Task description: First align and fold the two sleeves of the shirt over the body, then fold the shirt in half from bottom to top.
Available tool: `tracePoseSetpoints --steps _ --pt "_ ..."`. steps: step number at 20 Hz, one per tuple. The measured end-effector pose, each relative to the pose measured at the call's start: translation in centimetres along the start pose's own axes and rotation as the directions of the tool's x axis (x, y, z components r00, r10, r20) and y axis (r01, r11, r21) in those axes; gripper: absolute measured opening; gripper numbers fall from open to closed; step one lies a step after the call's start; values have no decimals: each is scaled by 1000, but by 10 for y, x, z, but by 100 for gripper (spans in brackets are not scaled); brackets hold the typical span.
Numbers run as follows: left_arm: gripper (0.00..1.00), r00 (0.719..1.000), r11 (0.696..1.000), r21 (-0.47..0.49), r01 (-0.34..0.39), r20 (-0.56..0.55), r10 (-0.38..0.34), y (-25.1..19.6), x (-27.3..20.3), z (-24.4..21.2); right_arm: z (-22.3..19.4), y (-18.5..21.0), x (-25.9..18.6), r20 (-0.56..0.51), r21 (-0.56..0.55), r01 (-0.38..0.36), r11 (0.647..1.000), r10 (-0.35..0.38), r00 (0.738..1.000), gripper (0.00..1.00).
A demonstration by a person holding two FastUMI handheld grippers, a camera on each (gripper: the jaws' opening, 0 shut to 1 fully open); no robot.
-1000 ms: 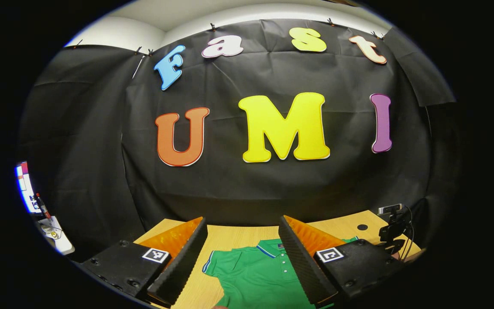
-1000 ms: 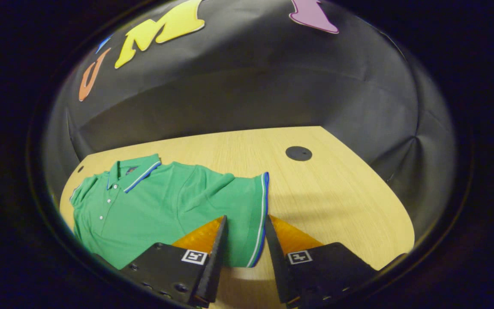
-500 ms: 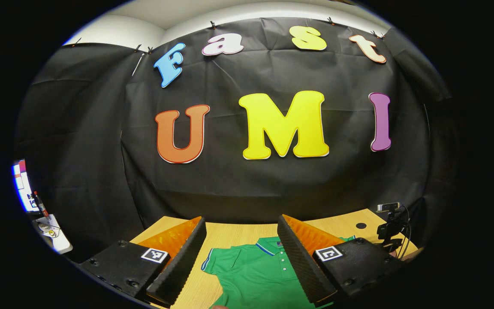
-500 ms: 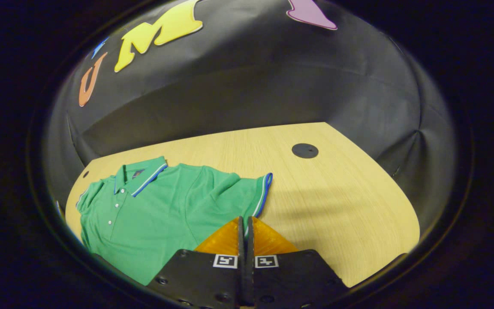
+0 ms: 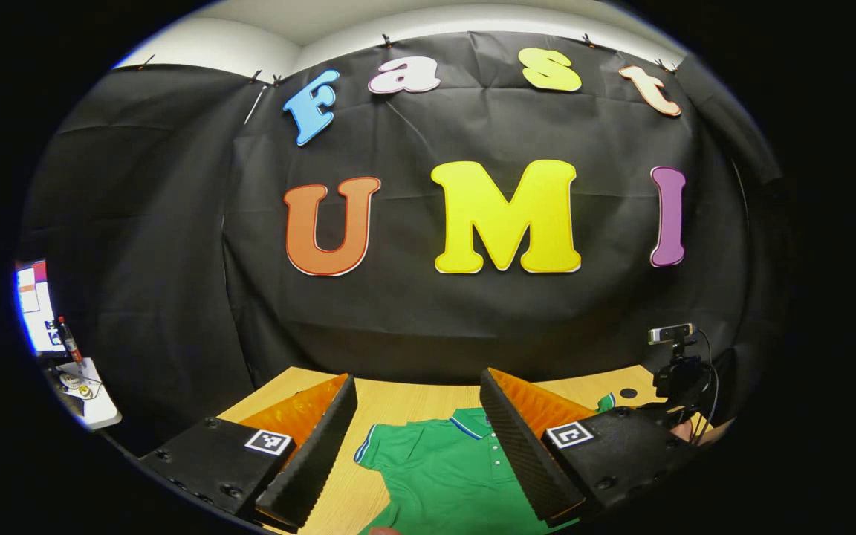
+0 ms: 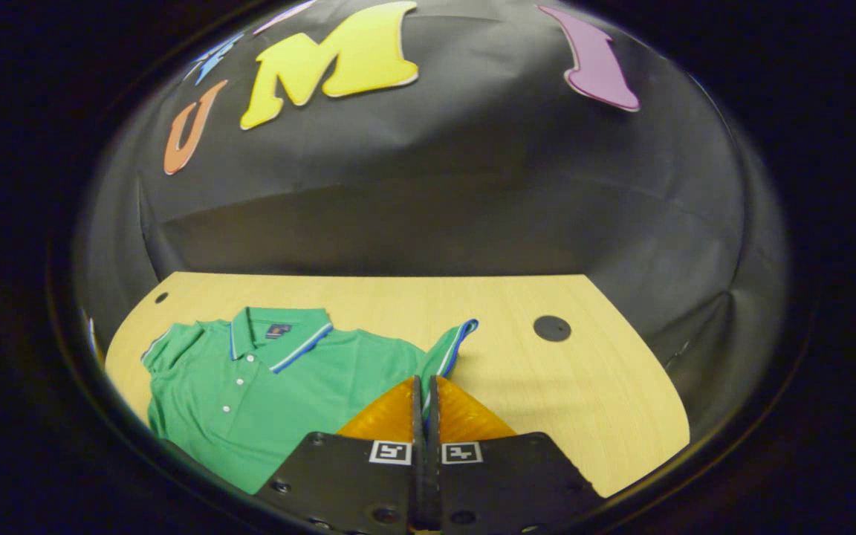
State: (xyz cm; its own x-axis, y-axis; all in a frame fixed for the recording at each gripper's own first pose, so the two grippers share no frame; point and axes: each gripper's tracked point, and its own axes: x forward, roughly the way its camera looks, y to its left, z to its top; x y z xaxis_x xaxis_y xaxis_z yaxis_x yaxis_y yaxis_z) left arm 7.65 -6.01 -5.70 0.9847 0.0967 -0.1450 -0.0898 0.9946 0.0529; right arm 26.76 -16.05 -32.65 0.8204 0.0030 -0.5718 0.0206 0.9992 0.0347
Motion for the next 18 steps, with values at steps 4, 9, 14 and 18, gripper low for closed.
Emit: tracePoseSetpoints --steps 4,9,14,18 --pt "100 999 999 -2 -38 2 38 24 -9 0 2 51 4 -21 -62 -44 997 43 999 0" --pt "100 996 996 -1 -95 -1 95 59 -20 2 -4 107 14 -54 -80 -84 993 80 995 0" --pt "100 993 992 -22 -121 -12 121 79 -24 -3 0 150 7 -48 -60 -151 987 148 988 5" --pt "100 994 994 -38 -105 -25 104 86 -16 -10 18 160 -14 -4 -50 -163 985 163 987 27"
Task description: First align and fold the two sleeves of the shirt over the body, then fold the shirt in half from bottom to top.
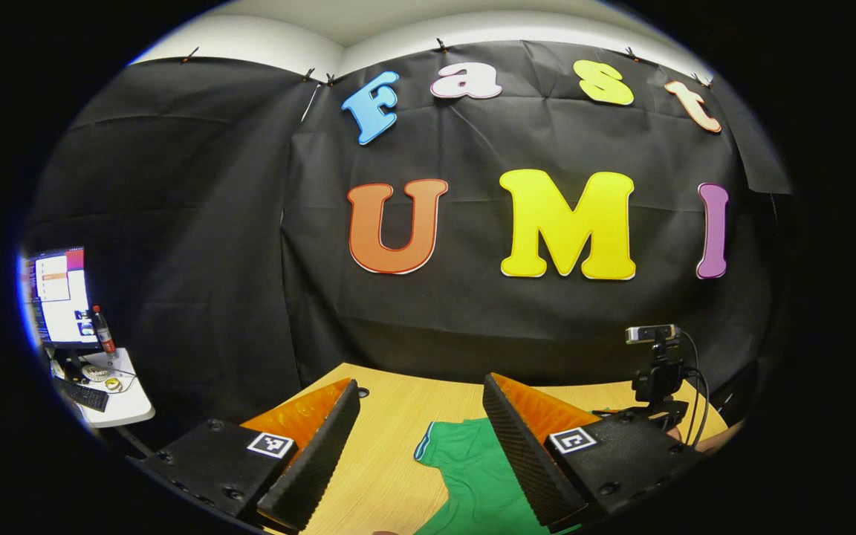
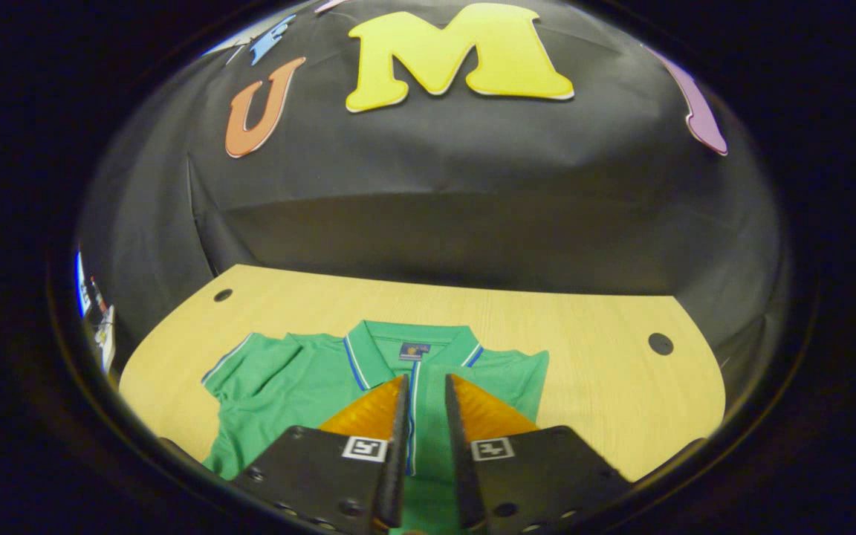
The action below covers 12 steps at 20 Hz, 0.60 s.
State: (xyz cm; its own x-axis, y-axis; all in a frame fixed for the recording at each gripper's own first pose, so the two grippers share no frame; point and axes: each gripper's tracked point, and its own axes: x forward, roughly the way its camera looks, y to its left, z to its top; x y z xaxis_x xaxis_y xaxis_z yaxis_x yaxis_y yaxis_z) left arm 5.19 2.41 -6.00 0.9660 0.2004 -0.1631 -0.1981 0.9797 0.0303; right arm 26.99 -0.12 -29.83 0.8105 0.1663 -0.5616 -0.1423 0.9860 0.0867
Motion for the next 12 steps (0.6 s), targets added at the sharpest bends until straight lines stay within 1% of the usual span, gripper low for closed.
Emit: tracePoseSetpoints --steps 2,3,4,6,7,8,10,12 --pt "100 1000 1000 2 10 -13 -10 2 5 -6 10 0 -21 24 -14 9 1000 -9 1000 56" --pt "100 1000 1000 5 18 -16 -18 3 9 -9 19 2 -35 56 -17 10 1000 -9 998 71" --pt "100 999 999 3 32 -17 -32 5 13 -13 28 6 -51 89 -26 14 1000 -12 996 81" --pt "100 998 998 -9 69 -13 -69 4 22 -18 46 10 -87 154 -47 24 999 -16 988 81" --pt "100 996 996 -15 86 -12 -87 3 27 -22 52 14 -103 182 -57 25 998 -14 983 83" --pt "100 995 995 -22 101 -14 -101 4 32 -28 55 18 -120 201 -68 23 997 -9 980 94" --pt "100 992 991 -54 119 -31 -121 10 47 -44 60 28 -154 227 -89 13 996 7 974 96" --pt "100 985 987 -82 141 -86 -148 11 68 -70 60 35 -182 244 -109 9 994 18 970 96"
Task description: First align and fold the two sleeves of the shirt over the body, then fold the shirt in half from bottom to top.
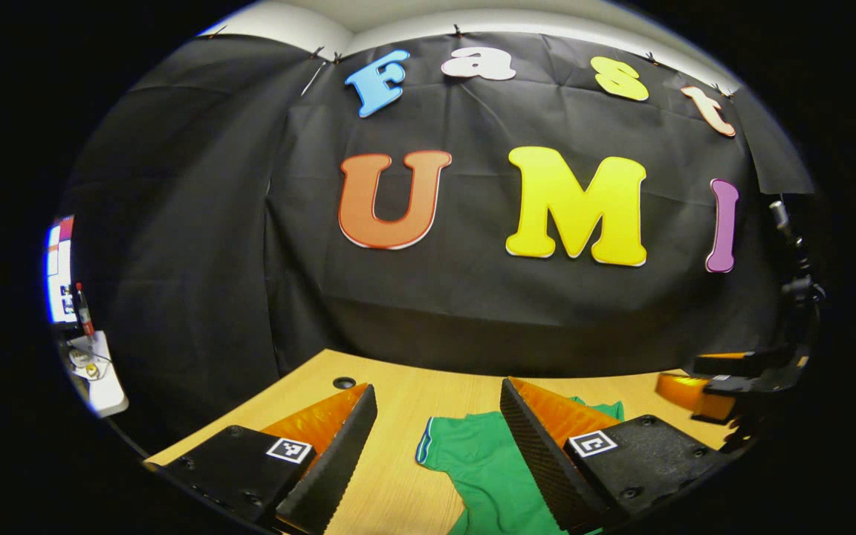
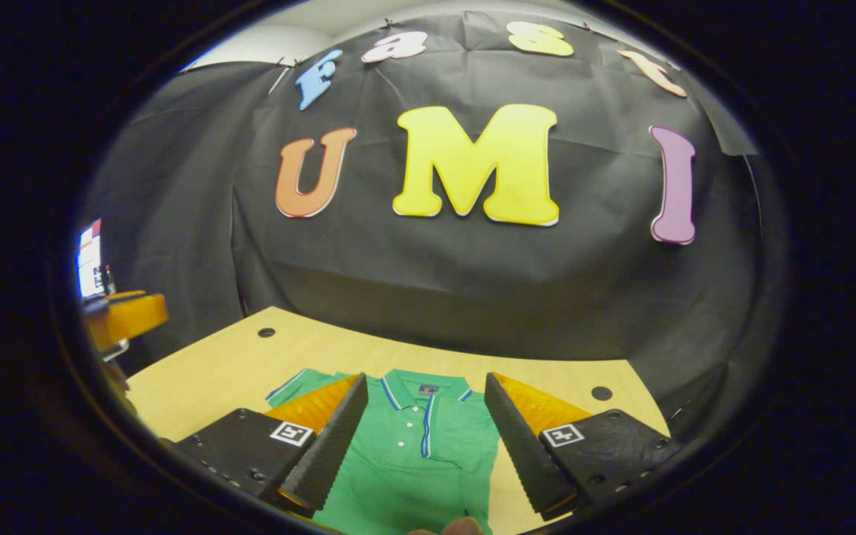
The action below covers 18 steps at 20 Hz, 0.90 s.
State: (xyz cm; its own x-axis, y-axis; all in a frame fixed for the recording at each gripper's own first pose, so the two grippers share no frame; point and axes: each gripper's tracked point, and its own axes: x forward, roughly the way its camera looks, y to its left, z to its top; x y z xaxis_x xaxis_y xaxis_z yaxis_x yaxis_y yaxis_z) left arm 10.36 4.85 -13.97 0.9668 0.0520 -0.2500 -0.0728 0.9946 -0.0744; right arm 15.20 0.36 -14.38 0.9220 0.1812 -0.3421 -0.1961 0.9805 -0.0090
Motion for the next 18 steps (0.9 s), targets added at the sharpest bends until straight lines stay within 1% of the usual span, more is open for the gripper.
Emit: tracePoseSetpoints --steps 1,2,3,4,7,8,9,10,13,14,15,18 --pt "100 999 1000 -11 14 -36 -15 3 11 -15 4 0 -14 7 -11 2 1000 -2 1000 96" --pt "100 997 1000 -15 26 -69 -27 8 21 -29 7 0 -26 11 -13 4 1000 -4 1000 97" --pt "100 995 999 -18 37 -97 -39 10 32 -42 9 -1 -37 13 -8 12 1000 -12 1000 95" --pt "100 992 999 -24 48 -117 -50 12 43 -55 8 -3 -45 14 -3 23 1000 -23 1000 96" --pt "100 982 997 -44 69 -175 -75 14 71 -88 11 -20 -65 13 15 77 997 -77 997 96" --pt "100 978 997 -45 69 -193 -77 18 80 -99 4 -24 -71 -8 31 91 995 -91 996 97" --pt "100 976 996 -47 71 -203 -79 19 90 -107 -2 -30 -76 -29 41 108 993 -107 994 94" --pt "100 974 996 -48 70 -214 -79 21 98 -115 -7 -37 -80 -46 45 128 991 -126 991 96" --pt "100 958 997 -35 71 -276 -78 24 120 -149 -18 -51 -92 -80 39 170 985 -166 983 95" --pt "100 952 997 -32 74 -295 -81 26 126 -159 -21 -53 -96 -88 38 178 983 -174 981 94" --pt "100 947 997 -24 73 -311 -77 30 131 -167 -22 -55 -99 -93 40 188 981 -184 979 96" --pt "100 936 996 11 85 -345 -76 34 141 -183 -21 -61 -105 -97 55 215 975 -209 973 96"
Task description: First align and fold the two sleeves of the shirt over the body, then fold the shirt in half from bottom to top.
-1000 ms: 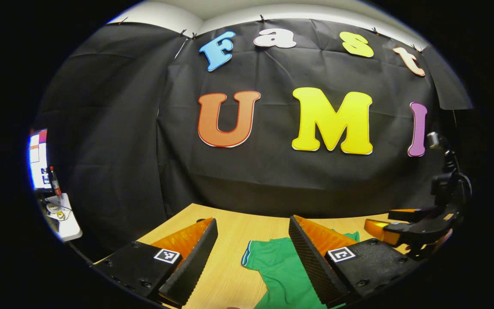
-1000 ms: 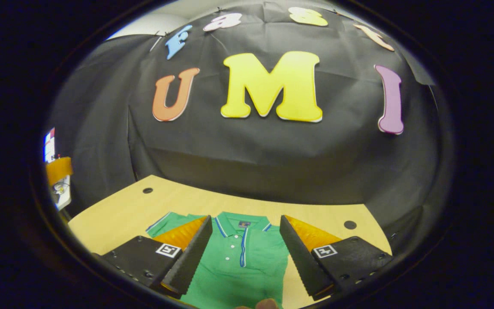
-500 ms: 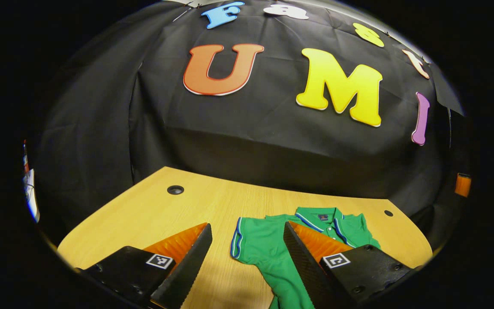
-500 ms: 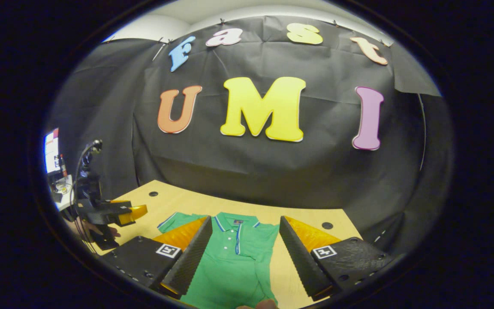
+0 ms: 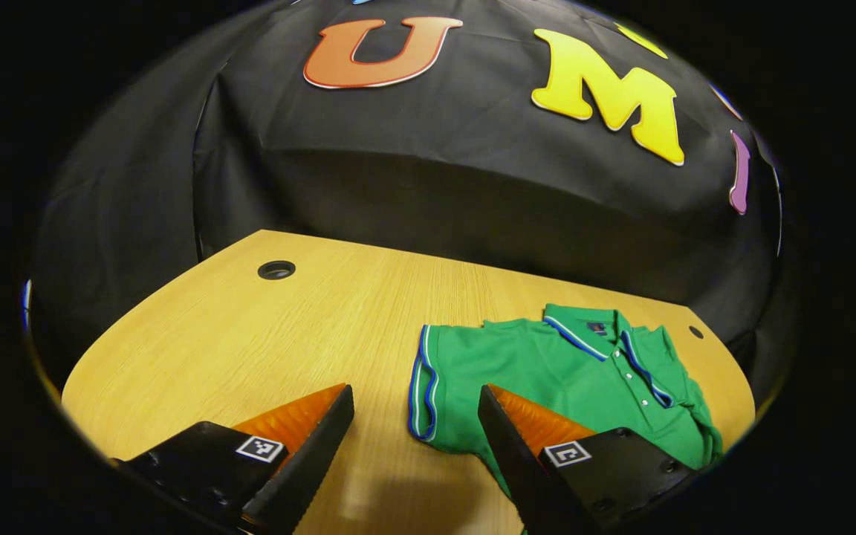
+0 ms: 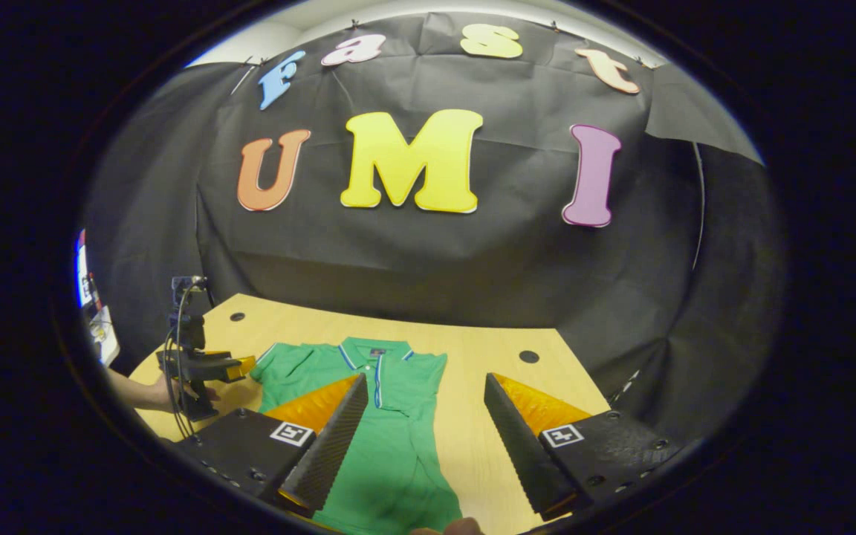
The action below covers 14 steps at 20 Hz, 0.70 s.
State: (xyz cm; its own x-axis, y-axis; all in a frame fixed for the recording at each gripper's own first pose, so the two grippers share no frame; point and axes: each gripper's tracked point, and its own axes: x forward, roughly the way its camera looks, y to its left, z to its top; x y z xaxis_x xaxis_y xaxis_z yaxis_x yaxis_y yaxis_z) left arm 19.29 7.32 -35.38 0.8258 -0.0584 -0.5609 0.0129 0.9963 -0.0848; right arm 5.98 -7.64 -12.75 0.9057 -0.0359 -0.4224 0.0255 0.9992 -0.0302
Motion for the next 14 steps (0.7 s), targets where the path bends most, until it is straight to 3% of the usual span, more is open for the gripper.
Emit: tracePoseSetpoints --steps 11,13,14 --pt "100 995 996 88 -30 -94 38 8 26 -21 1 17 -10 -3 -8 4 1000 -4 1000 97" --pt "88 994 994 98 -42 -100 51 11 25 -23 1 19 -10 -3 -8 1 1000 -1 1000 96" --pt "100 993 994 100 -44 -105 55 9 25 -24 1 20 -10 -2 -9 0 1000 0 1000 96"
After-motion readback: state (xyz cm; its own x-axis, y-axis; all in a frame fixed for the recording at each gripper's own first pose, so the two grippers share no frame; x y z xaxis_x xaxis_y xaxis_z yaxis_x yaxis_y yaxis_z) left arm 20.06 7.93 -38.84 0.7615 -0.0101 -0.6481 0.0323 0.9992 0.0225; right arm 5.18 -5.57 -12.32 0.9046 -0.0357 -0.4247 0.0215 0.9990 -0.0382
